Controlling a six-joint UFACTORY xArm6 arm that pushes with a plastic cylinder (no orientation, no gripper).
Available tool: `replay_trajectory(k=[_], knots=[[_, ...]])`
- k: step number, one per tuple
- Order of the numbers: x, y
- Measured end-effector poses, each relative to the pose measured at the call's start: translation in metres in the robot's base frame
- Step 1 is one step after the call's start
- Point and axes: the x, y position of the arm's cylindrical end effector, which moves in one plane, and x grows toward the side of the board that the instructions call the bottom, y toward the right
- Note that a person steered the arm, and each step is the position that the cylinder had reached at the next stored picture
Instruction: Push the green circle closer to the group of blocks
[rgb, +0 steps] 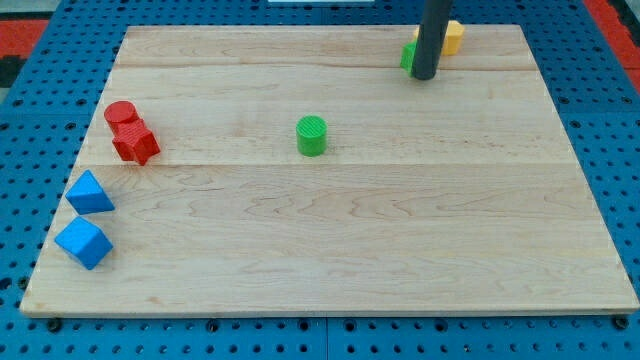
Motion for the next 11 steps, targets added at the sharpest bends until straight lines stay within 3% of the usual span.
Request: replay_trajectory(k=[1,2,3,4,6,7,8,10,11], knots=[[0.081,0.015],[0.167,-0.037],[0.191,-0.133],[0.191,-0.216],[0.168,-0.280],[0.158,-0.267],[0.148,-0.191],[0.034,-0.103],[0.008,-0.101]])
